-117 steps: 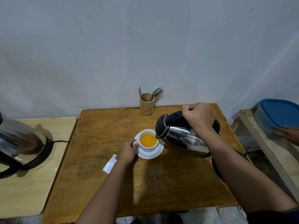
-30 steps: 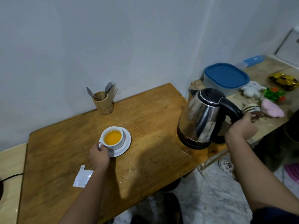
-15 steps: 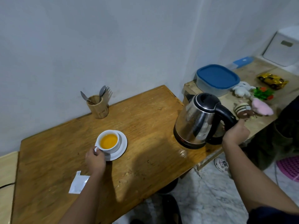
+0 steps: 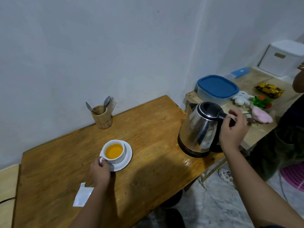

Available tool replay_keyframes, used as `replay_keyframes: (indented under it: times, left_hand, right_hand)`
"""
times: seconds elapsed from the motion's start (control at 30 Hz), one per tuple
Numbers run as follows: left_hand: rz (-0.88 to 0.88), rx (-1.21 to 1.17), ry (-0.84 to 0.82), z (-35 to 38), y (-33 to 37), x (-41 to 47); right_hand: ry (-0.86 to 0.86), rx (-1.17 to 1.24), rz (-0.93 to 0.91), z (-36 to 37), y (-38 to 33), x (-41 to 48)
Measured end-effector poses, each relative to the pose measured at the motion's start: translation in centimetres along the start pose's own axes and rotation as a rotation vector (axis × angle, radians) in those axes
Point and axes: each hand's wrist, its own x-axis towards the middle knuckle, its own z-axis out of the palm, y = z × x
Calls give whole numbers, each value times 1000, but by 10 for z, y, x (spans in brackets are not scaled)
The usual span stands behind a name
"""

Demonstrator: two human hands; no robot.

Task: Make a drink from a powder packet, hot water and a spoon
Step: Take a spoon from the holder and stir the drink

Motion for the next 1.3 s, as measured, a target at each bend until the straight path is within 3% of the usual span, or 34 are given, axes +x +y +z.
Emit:
replay_keyframes:
  times: [0.1, 0.27, 0.43, 0.53, 0.6, 0.93, 1.13, 1.3]
  left_hand:
    - [5, -4, -11, -2, 2, -2]
    - [61, 6, -47, -11, -1, 4]
    - [122, 25, -90, -16, -14, 14]
    - [126, 79, -122, -18, -16, 19]
    - [136, 88, -145, -19, -14, 21]
    - [101, -1, -83, -13, -17, 20]
    - [89, -47, -35, -8, -18, 21]
    - [61, -68, -25, -5, -19, 24]
  right_hand:
    - [-112, 31, -124, 14, -34, -2]
    - [-473, 118, -379, 74, -87, -27]
    - [-904, 176, -341, 158, -136, -66]
    - [-1260, 20, -369, 213, -154, -85]
    - [-1373, -9, -393, 246, -165, -95]
    - [-1486, -199, -513, 379, -186, -135]
    - [-1359, -446, -598, 413, -190, -149]
    - [-1315, -461, -596, 425, -189, -148]
